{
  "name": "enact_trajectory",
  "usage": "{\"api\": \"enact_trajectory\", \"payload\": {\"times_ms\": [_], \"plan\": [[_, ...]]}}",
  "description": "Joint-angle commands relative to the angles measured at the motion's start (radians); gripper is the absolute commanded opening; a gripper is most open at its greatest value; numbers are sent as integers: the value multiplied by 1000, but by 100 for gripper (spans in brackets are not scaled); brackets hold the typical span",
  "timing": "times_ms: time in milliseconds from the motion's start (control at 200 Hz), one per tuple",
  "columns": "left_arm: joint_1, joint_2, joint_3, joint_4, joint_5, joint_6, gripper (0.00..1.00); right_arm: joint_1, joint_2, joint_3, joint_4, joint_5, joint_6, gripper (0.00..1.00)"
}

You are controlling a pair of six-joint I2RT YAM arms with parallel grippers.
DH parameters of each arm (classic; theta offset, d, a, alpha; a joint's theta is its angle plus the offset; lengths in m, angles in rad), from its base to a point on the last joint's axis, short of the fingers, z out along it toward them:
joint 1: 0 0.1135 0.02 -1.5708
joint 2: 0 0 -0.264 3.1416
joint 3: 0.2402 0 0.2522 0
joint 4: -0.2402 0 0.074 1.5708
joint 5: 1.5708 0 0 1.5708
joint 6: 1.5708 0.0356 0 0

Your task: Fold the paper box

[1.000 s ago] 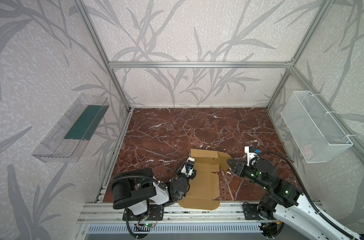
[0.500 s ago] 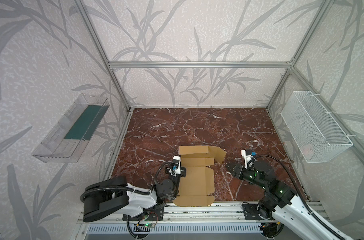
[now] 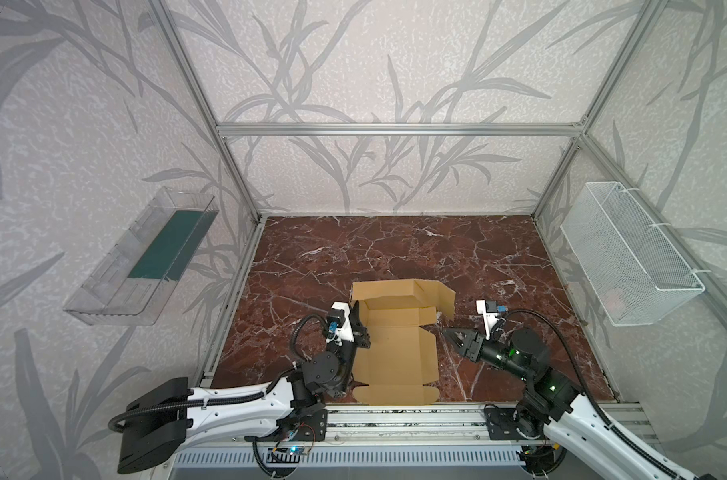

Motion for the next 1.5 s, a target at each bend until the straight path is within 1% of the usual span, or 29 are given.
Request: {"api": "enact_trajectory", "payload": {"times_ms": [0,75,225,300,435,530,595,655,750,795,815,840,865,920,960,1005,1080,1155,1205,1270,1285,1310,1365,1435,1495], "plan": [[0,10,59,-182,2,-132,0,18,-6,-6,114,25,-35,45],[-2,29,93,-243,-12,-171,0,26,10,-5,130,43,-45,45],[-5,53,117,-247,-4,-205,0,34,69,-6,173,64,-35,45],[-5,64,126,-249,-9,-210,0,35,88,0,162,75,-39,44],[-5,59,139,-281,-20,-228,0,39,59,16,48,134,-57,44],[-6,45,143,-294,-16,-246,0,40,33,-5,53,148,-36,44],[-5,46,148,-298,-13,-250,0,42,33,-13,77,142,-25,44],[-6,53,151,-299,-14,-250,0,43,33,3,63,128,-31,44],[-6,56,161,-317,-16,-248,0,44,-33,48,-29,128,-64,44],[-6,55,169,-335,-18,-250,0,43,-80,71,-106,154,-85,44],[-7,53,172,-343,-19,-251,0,44,-109,88,-167,179,-96,45],[-7,51,173,-353,-22,-252,0,43,-134,105,-222,179,-96,45],[-5,48,174,-359,-23,-252,0,43,-150,120,-263,239,-103,44],[-4,47,171,-354,-28,-242,0,44,-178,174,-427,347,-112,44],[-3,47,173,-347,-30,-231,0,43,-179,210,-502,403,-123,44],[-4,44,175,-362,-29,-230,0,43,-167,242,-552,440,-144,45],[-3,32,194,-427,-29,-246,0,42,-135,287,-593,473,-177,46],[-3,23,209,-471,-27,-257,0,40,-96,316,-589,491,-205,48],[-5,13,210,-486,-19,-263,0,32,-57,333,-571,492,-235,48],[-3,-3,211,-503,-10,-271,0,16,-4,353,-550,473,-239,48],[-4,-5,212,-507,-9,-272,0,10,10,358,-546,463,-268,48],[-4,-10,211,-512,-7,-274,0,-1,31,364,-534,448,-278,48],[-5,-19,213,-522,-3,-277,0,-31,70,372,-508,392,-285,48],[-5,-31,213,-533,8,-282,0,-84,117,368,-449,284,-294,49],[-5,-41,211,-541,20,-288,0,-128,145,366,-427,228,-286,48]]}}
